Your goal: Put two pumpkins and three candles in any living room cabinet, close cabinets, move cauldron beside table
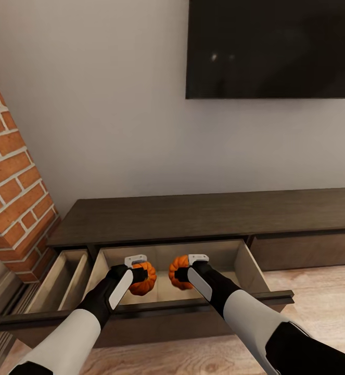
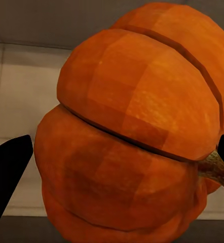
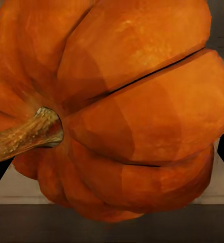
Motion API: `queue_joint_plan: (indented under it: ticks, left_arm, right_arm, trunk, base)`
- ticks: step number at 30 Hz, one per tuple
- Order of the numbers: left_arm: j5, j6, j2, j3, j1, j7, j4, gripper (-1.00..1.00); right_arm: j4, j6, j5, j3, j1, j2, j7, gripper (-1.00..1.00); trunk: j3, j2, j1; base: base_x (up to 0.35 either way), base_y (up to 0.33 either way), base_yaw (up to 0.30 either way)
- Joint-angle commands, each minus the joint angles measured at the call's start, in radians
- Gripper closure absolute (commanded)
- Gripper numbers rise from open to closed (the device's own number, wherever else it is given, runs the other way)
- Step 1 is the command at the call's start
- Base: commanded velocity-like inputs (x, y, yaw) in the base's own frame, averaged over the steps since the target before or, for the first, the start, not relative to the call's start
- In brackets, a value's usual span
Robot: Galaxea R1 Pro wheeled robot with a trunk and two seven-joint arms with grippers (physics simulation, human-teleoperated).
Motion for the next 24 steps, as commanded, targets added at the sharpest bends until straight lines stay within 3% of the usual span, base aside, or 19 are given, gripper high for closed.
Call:
queue_joint_plan:
  ticks: [1, 5, 6, 13, 24]
  left_arm:
    - [0.010, 0.002, 0.001, -0.004, -0.001, 0.010, -0.001, 1.00]
    - [0.009, 0.002, 0.001, -0.004, -0.001, 0.010, -0.001, 1.00]
    - [0.009, 0.001, 0.001, -0.004, -0.001, 0.010, -0.001, -1.00]
    - [0.008, -0.001, 0.001, -0.002, -0.001, 0.010, -0.002, -1.00]
    - [0.013, -0.007, 0.004, 0.006, -0.001, 0.000, -0.003, -1.00]
  right_arm:
    - [-0.002, 0.002, -0.010, 0.008, -0.001, -0.001, -0.009, -1.00]
    - [-0.002, 0.002, -0.010, 0.009, -0.001, -0.001, -0.009, -1.00]
    - [-0.002, 0.002, -0.010, 0.009, -0.001, -0.001, -0.009, -1.00]
    - [-0.002, 0.002, -0.010, 0.008, -0.001, -0.001, -0.008, -1.00]
    - [0.000, -0.002, -0.012, 0.008, -0.001, -0.002, -0.008, -1.00]
  trunk:
    - [-0.001, 0.000, 0.000]
    - [-0.001, 0.000, 0.000]
    - [-0.001, 0.000, 0.000]
    - [-0.001, 0.000, 0.000]
    - [0.042, 0.002, -0.005]
  base:
    - [0.000, 0.000, 0.000]
    - [0.000, 0.000, 0.000]
    - [0.000, 0.000, 0.000]
    - [0.000, 0.000, 0.000]
    - [0.000, 0.000, 0.000]
